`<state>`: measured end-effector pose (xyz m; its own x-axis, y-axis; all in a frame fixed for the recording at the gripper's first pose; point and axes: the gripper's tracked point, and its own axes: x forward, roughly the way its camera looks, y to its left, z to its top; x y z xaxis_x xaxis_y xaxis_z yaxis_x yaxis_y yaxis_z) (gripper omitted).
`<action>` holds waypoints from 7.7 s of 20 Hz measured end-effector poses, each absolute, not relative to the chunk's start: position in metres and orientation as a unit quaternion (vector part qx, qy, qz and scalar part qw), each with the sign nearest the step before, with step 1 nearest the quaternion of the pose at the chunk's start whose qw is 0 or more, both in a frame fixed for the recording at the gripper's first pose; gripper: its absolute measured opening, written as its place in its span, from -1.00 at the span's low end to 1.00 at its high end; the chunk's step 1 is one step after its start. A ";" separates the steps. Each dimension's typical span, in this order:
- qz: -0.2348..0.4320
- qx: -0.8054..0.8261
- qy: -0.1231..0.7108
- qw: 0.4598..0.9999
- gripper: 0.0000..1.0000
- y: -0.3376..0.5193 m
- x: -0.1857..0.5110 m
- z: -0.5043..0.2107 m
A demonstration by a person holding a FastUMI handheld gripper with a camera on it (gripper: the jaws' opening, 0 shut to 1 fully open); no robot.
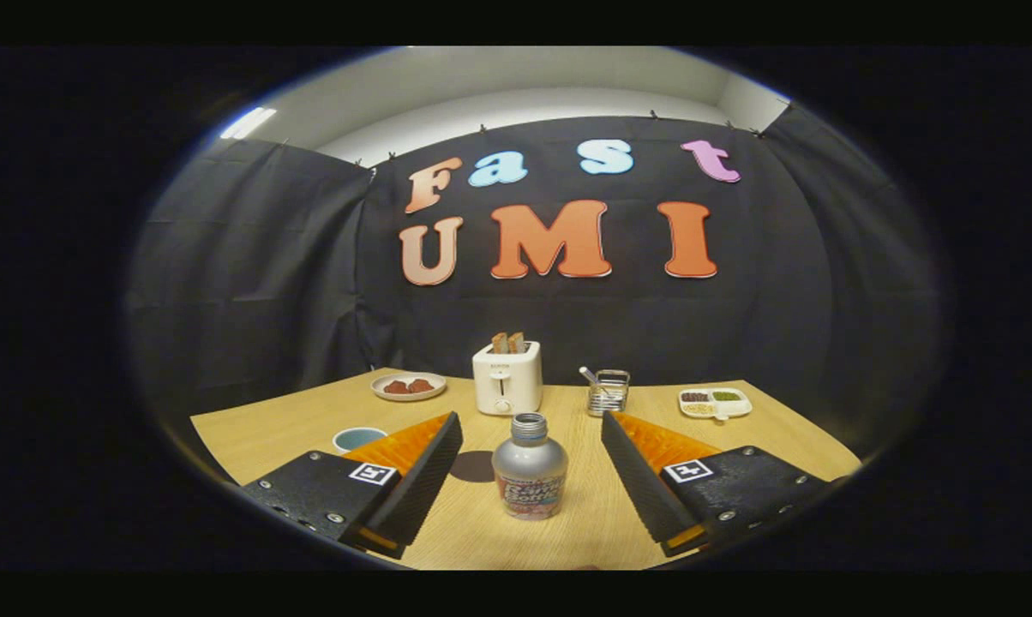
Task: Take the bottle from table, then pour the juice into the cup, finally place the bottle on the coaster
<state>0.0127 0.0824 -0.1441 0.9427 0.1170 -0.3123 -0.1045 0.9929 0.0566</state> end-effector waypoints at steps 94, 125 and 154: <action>0.079 -0.774 0.065 0.624 0.52 0.183 0.091 -0.206; 0.086 -0.813 0.053 0.573 0.52 0.183 0.094 -0.203; 0.104 -0.849 0.051 0.515 0.52 0.189 0.106 -0.182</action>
<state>0.1057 0.1887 -0.1821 0.9731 0.0206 -0.2293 -0.1938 -0.4642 -0.8643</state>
